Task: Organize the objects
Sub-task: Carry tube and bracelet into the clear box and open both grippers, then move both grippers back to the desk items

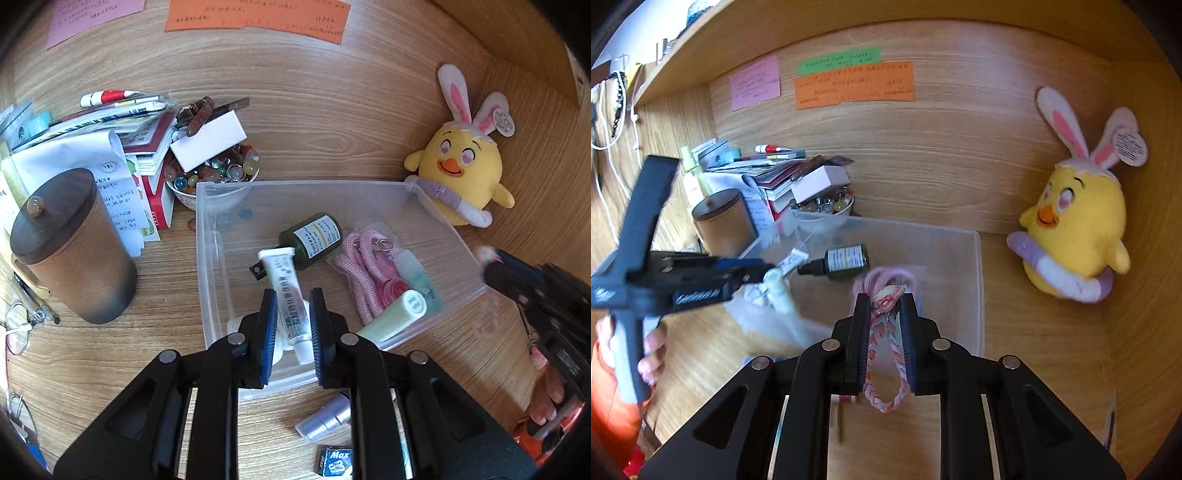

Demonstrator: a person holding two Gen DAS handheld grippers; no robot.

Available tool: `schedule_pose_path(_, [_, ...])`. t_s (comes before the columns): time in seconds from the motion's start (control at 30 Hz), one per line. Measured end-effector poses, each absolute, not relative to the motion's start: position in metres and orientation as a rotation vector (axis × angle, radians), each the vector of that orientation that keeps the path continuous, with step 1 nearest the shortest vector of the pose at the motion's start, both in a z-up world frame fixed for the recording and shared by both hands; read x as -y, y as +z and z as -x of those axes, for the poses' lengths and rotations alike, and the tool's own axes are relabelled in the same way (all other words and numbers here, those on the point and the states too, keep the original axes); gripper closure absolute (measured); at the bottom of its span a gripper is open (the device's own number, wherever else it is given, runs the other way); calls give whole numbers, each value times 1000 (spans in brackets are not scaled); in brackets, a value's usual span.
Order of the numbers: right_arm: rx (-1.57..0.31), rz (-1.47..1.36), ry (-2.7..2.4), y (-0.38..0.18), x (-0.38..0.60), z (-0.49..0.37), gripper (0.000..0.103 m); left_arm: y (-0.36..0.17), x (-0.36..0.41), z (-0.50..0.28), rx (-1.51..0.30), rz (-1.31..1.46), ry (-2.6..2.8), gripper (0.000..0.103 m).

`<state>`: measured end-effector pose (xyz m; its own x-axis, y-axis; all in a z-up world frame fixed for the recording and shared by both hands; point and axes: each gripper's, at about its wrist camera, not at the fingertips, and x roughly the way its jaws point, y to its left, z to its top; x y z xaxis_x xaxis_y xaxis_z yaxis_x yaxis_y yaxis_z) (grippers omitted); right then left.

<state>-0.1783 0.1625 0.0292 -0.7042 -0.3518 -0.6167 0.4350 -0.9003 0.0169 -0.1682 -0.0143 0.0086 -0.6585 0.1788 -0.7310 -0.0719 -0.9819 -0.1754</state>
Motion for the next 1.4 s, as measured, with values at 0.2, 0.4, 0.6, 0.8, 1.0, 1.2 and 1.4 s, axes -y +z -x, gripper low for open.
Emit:
schedule_pose_path(0.2, [-198, -949, -2530, 14, -146, 206, 89, 16, 17, 158, 199, 1202, 2736, 87])
schedule_pose_path(0.4, [-232, -1009, -2490, 1, -129, 223, 85, 22, 15, 143, 164, 1169, 2756, 78])
schedule_pose_path(0.6, [-239, -1031, -2465, 0, -127, 219, 78, 27, 11, 124, 116, 1121, 2782, 59])
schedule_pose_path(0.8, [-247, -962, -2499, 16, -135, 198, 60, 27, 13, 106, 107, 1112, 2798, 48])
schedule_pose_path(1.0, [-246, -911, -2467, 26, -142, 164, 50, 20, 15, 86, 85, 1134, 2807, 36])
schedule_pose_path(1.2, [-277, -895, -2406, 20, -138, 125, 39, 3, 18, 71, 78, 1205, 2794, 26])
schedule_pose_path(1.4, [-262, -986, -2305, -11, -125, 100, 38, -17, 25, 54, 92, 1272, 2787, 22])
